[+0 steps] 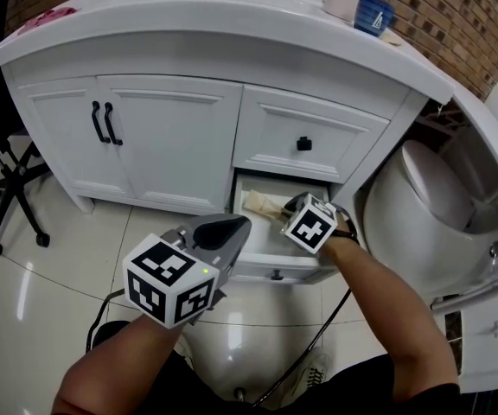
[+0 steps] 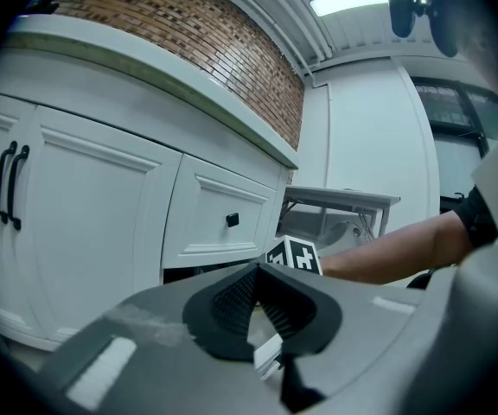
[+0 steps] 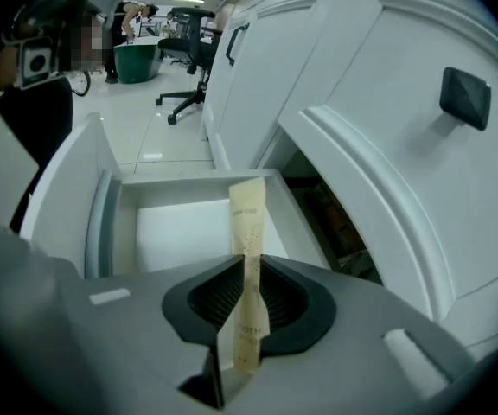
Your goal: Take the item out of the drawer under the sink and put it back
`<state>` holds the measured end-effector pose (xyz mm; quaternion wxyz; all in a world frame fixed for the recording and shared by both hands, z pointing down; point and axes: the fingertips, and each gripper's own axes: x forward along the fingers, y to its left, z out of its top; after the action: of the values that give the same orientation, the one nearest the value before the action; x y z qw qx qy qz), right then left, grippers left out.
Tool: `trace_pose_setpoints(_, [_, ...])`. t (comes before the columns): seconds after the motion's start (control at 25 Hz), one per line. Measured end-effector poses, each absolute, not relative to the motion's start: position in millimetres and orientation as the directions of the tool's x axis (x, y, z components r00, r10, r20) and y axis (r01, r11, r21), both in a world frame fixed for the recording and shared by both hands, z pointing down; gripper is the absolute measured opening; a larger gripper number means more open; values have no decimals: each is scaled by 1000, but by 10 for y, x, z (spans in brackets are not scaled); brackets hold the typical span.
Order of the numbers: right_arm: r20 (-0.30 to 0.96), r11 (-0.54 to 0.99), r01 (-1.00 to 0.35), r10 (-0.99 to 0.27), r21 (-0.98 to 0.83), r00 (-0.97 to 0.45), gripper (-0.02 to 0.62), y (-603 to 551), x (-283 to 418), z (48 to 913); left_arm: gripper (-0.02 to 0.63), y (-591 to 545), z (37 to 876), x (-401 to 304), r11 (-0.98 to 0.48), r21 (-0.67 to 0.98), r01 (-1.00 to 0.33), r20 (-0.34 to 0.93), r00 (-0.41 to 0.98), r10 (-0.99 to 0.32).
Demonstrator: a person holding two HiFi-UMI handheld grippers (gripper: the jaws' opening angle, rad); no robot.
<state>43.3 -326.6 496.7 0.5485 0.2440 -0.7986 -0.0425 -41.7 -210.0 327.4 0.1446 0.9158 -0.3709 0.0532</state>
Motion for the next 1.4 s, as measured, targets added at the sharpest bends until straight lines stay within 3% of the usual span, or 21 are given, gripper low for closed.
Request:
trace_pose_setpoints(0.08, [858,877,-359,-428,319,-284,67,-3245,426,4987,6,-2100,3280,-426,-683,227,-694,207,720,-663])
trace_pose_setpoints(0.32, [818,853,-409,-471,325,-331,67,-3242,399,4758,6,-2100,3272,-408,-686,227,-692,207,722,-660])
trace_pose_setpoints(0.56, [755,829,-456,-517,324,-403,12,-3223,338,4485,6,-2086,3304,-363,-691,220,-688,219,725,-652])
trace_pose_setpoints(0.84, [540,759,-651,-536,-28,-649,8,-2919,349,3766,6,-2083,3314,-411,-685,216,-696,226,718,-659])
trace_pose_setpoints(1.0, [397,704,-664,-550,-254,-735,8,-2640,480,3437,6,-2080,3301,-420,-685,210,-697,222,717,-661])
trace_pose_setpoints(1.4, [335,729,-653,-575,-205,-747,8,-2008,727,3158,6,-2024,3268,-342,-707,210,-675,212,738,-641])
